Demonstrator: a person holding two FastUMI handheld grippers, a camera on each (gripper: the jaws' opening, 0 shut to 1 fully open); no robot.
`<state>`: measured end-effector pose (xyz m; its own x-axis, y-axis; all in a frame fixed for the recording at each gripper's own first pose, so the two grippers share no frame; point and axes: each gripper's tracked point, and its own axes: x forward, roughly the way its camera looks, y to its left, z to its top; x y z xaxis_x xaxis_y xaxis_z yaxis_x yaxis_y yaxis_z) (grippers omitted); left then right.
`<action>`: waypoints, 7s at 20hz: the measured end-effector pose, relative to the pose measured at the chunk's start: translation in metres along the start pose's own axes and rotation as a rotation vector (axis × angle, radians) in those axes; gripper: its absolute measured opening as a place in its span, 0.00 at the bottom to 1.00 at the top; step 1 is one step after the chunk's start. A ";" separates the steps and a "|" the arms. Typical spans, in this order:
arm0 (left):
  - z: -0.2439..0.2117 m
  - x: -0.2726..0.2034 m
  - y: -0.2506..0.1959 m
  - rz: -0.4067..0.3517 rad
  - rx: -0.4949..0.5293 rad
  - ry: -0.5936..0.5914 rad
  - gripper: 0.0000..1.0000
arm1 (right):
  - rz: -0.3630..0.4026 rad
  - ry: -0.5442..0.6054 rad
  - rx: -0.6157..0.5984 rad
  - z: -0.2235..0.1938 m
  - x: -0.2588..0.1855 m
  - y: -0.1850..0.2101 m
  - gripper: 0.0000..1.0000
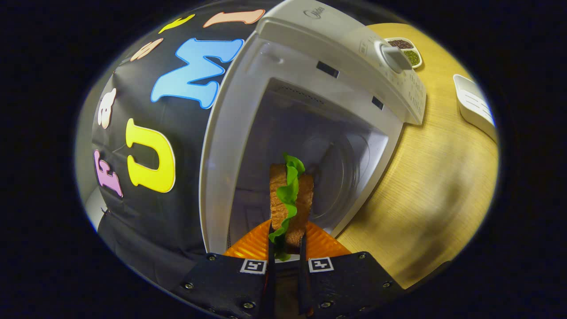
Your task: Open the microwave oven with the left hand, put the food in, and close the microwave oven.
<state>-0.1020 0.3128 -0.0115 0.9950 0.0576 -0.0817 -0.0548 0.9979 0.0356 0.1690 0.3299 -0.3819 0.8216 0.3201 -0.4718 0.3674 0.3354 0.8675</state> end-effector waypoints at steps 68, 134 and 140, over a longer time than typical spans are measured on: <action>-0.048 0.033 -0.062 -0.201 0.004 0.101 0.96 | 0.068 -0.596 -1.154 0.149 -0.359 0.176 0.95; -0.289 0.130 -0.289 -0.487 -0.091 0.572 0.08 | -0.031 -0.667 -1.146 0.301 -0.397 0.125 0.95; -0.289 0.165 -0.303 -0.422 -0.123 0.557 0.07 | -0.033 -0.644 -1.141 0.317 -0.391 0.115 0.95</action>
<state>0.0550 0.0287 -0.3239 0.7445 -0.3603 -0.5621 0.2846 0.9328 -0.2210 0.0283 -0.0375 -0.0473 0.9957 -0.0743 -0.0549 0.0789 0.9932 0.0854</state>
